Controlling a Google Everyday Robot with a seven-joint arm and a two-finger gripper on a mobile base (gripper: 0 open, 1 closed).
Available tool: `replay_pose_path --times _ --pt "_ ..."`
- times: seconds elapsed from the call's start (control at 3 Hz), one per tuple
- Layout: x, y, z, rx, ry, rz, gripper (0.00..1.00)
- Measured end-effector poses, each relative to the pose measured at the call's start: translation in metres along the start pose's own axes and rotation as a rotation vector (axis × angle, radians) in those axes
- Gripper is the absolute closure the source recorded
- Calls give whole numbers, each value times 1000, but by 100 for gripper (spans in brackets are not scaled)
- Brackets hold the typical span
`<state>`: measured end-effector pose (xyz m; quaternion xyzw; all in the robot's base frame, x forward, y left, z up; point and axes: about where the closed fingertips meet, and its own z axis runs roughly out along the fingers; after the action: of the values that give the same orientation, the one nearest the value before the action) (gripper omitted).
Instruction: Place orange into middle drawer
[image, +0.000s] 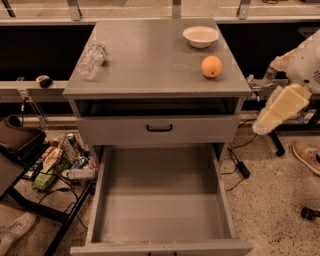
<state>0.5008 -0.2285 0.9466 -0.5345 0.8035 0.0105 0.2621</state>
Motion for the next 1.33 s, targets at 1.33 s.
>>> replay_pose_path --times 1.33 --pt "-31 -131 97 208 -494 297 0"
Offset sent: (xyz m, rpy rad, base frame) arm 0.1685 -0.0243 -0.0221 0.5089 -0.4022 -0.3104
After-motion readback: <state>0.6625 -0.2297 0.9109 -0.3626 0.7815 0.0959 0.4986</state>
